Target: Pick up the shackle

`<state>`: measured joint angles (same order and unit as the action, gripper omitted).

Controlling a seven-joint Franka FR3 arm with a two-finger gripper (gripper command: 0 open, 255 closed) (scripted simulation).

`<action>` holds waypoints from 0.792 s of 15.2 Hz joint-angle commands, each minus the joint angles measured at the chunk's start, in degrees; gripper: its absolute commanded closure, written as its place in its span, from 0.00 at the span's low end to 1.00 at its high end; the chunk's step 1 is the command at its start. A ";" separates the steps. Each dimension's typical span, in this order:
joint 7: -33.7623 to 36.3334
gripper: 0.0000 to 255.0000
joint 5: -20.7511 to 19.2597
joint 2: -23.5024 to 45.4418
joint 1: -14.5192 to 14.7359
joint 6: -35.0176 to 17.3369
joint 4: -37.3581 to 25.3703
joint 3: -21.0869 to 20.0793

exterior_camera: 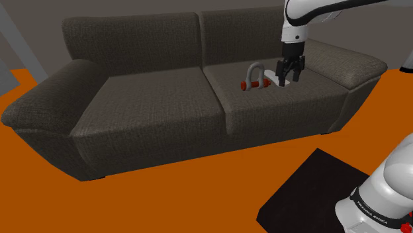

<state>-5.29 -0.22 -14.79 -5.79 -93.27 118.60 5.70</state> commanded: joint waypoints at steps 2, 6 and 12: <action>-0.62 0.00 0.32 6.65 -0.55 -0.42 -6.07 0.97; -2.06 0.00 1.03 15.56 -1.71 0.10 -15.22 2.43; -3.63 0.00 2.42 26.38 -3.50 1.45 -27.00 3.74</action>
<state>-8.73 2.05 10.49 -9.09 -91.57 92.43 9.32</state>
